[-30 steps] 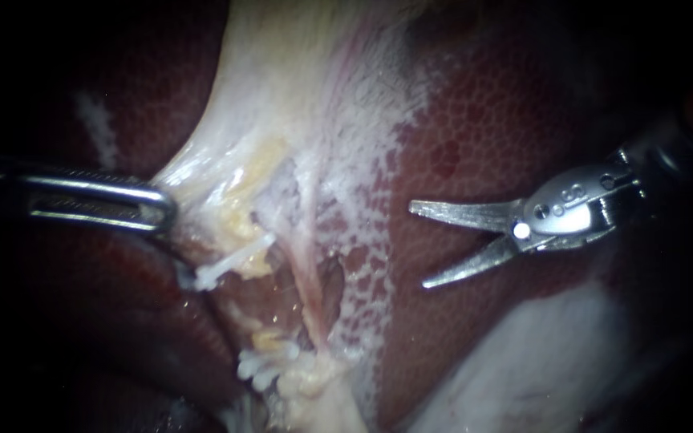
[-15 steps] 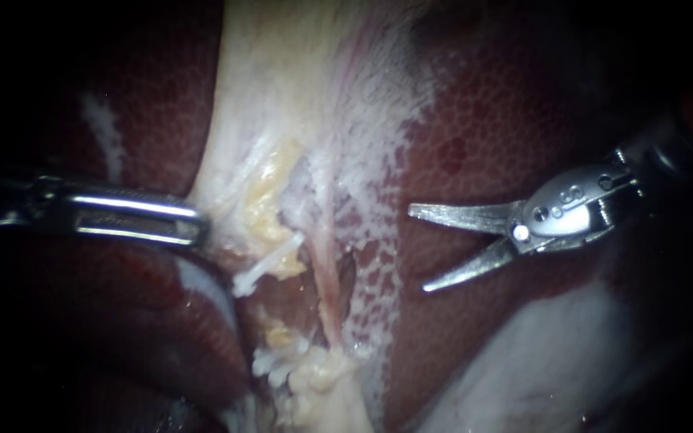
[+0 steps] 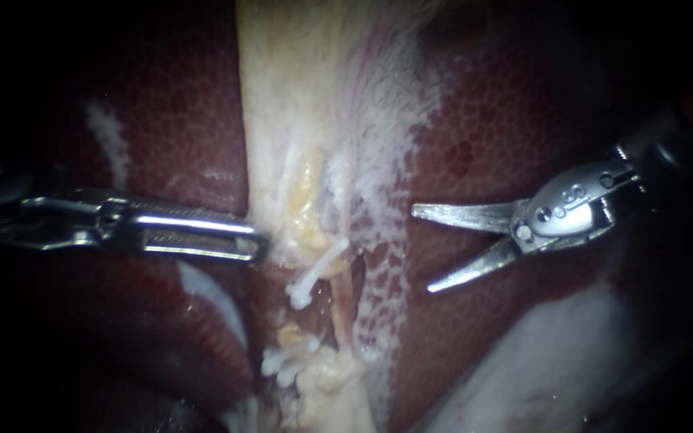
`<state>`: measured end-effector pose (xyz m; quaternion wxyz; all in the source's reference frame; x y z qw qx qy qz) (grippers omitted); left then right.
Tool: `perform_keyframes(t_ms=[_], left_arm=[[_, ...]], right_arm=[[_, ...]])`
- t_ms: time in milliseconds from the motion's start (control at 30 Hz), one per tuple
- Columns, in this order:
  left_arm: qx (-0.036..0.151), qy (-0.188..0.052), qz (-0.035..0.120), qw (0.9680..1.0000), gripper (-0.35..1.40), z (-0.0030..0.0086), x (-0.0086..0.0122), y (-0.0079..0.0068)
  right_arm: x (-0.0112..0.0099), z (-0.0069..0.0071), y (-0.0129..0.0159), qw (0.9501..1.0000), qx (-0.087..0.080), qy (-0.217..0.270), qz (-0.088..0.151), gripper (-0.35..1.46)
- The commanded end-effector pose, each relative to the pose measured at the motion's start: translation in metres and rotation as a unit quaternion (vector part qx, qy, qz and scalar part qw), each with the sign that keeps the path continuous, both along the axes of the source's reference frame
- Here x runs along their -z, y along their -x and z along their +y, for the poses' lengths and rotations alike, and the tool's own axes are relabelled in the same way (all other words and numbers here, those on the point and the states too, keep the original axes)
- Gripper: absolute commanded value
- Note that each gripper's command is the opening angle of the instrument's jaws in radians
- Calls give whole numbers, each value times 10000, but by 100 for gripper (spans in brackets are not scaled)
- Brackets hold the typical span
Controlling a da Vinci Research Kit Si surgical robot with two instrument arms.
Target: Go back from the cut left tube
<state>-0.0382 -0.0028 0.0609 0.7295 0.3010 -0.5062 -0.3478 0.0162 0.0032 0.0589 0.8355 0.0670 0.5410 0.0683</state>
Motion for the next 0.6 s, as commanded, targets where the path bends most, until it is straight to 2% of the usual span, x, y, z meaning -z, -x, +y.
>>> perform_keyframes(t_ms=[33,600], left_arm=[[-7,1,-3,10000,-35,0,0,0],[-8,0,-4,10000,-35,1,0,0]], right_arm=[[0,0,1,10000,16,24,3,143],[1,-1,7,10000,45,51,14,143]])
